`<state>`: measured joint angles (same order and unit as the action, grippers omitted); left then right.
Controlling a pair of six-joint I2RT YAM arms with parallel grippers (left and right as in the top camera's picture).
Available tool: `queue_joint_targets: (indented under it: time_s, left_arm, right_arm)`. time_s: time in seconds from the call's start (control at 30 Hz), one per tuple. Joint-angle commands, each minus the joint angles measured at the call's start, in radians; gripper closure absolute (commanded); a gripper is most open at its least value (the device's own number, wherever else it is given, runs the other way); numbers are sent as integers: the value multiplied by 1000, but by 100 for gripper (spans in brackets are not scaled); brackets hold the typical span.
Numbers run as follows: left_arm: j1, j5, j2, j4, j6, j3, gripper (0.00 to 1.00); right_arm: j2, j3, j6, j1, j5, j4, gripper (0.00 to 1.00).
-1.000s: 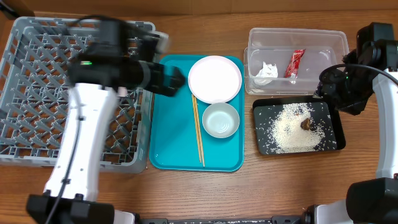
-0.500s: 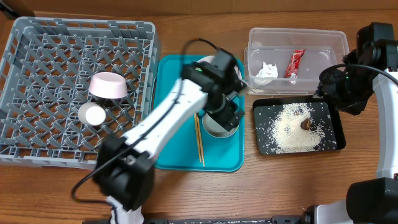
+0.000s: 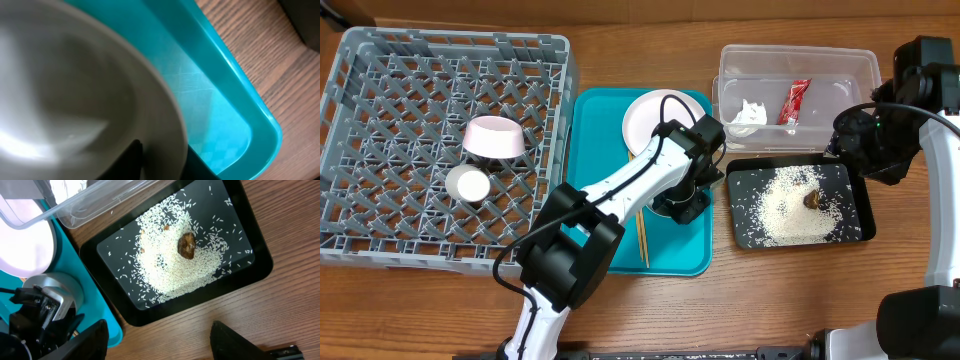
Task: Sort waste into correct bins and load items into the dishwasher
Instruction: 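Grasp the small white bowl on the teal tray with the left gripper, then carry the white bowl over the dish rack with the left gripper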
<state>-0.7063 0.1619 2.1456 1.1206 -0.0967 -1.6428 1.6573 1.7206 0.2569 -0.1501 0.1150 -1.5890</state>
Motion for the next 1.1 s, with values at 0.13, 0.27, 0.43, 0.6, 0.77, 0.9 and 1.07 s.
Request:
queue_joint_targets:
  time_s: [0.13,0.27,0.43,0.6,0.77,0.9,1.07]
  left_arm:
    - [3,-16,-17,8,25,-20,96]
    - [29,-16,-93,31,58,-84,96]
    - [146,-15,-282,24,79,-174,96]
    - [405,140,-431,-45,70,-204,96]
    - [656,502,-420,-100,16,-204,96]
    - [805,734,-352,-132,-13,-204,96]
    - [918,973,-228,-182,-42,-204,96]
  right_arm:
    - [-29,29,-3,-3,-10,3,33]
    - [-29,29,-3,-3,-10,0,33]
    - [-28,29,-3,-3,-11,-11,33]
    - [-28,29,-3,-3,-10,-11,33]
    - [-28,29,-3,-3,-10,-11,34]
    - [-28,29,-3,-3,-10,-11,33]
    - [-28,29,-3,-3,-10,-11,33]
